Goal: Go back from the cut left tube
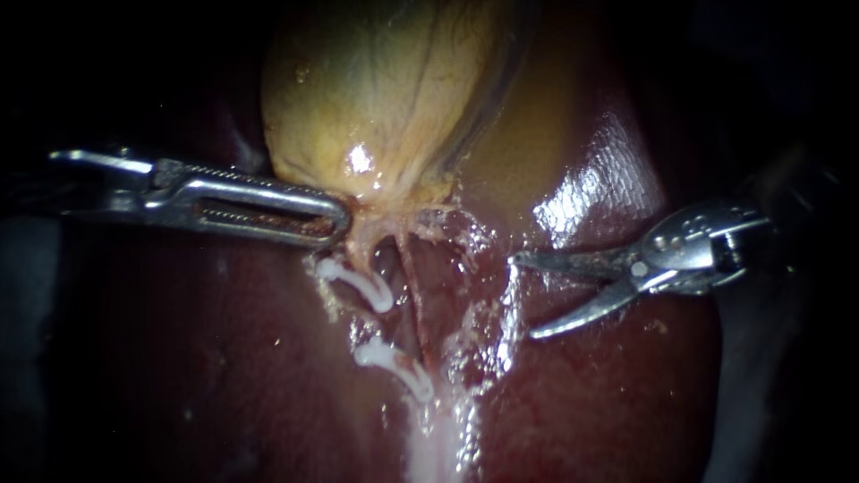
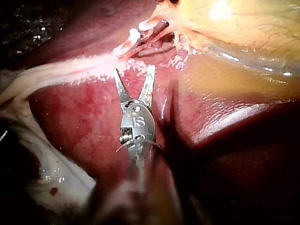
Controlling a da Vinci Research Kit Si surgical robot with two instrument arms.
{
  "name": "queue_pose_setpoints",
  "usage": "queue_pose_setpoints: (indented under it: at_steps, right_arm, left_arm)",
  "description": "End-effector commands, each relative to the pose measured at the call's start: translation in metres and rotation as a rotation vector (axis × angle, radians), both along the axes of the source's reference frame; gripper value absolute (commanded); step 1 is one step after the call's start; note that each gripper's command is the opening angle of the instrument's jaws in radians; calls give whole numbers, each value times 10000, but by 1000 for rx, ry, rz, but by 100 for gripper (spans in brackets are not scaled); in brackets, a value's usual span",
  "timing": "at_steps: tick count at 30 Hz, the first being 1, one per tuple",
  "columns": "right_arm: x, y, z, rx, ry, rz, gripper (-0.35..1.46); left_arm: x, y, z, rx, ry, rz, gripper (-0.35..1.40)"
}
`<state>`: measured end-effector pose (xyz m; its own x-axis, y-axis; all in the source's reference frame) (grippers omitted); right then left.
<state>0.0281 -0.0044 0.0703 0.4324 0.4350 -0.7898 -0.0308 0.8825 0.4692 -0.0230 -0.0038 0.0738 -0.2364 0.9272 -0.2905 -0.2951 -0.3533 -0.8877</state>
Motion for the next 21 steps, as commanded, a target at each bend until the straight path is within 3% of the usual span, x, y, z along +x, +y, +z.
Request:
queue_pose_setpoints:
  at_steps: [1, 14, 21]
  right_arm:
    - [0, 0, 1, -3, 1, -2, 143]
    - [0, 0, 1, -4, 6, 2, 143]
    - [1, 0, 1, -4, 8, 5, 143]
  left_arm:
    - [-2, 0, 2, -1, 2, -1, -35]
    - [-33, -3, 45, -10, 8, 10, -35]
    - [-41, -3, 58, -17, 15, 20, -35]
